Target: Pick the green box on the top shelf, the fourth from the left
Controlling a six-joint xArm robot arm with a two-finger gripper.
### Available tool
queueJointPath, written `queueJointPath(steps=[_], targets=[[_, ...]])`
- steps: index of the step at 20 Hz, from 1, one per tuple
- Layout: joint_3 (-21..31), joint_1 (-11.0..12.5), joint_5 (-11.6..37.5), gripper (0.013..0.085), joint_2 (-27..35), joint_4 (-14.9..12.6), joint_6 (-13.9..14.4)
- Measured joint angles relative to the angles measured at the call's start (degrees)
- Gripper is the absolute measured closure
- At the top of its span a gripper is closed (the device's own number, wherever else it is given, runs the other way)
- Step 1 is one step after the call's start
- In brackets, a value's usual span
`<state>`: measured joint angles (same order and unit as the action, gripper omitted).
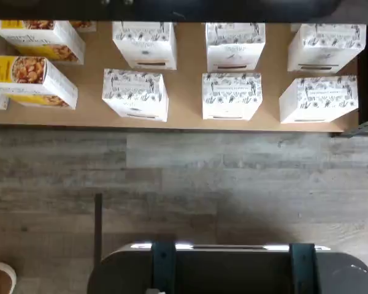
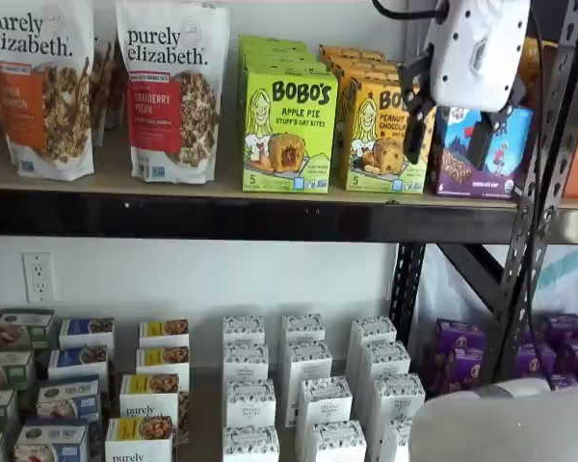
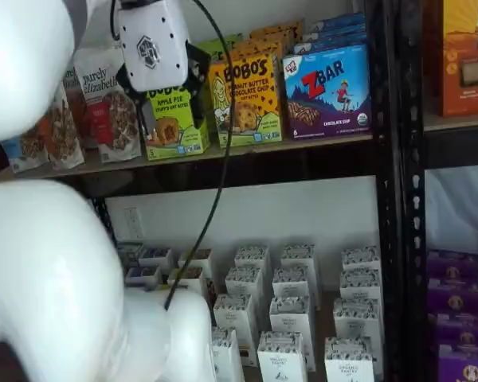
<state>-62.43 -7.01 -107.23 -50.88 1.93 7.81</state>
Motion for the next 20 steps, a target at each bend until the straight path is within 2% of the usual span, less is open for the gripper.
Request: queueJointPath(steps=[5, 12, 18, 20], targets=[[-0.3, -4.0, 1.7, 0.0130, 1.8, -0.7, 3.8], [-1.4, -8.4, 5.4, 0.0130, 5.6, -1.8, 7.9], [-2.0, -11.3, 10.2, 0.0130, 8.4, -4.2, 10.4], [-2.2, -11.5, 11.8, 0.0130, 9.0, -4.2, 10.7]])
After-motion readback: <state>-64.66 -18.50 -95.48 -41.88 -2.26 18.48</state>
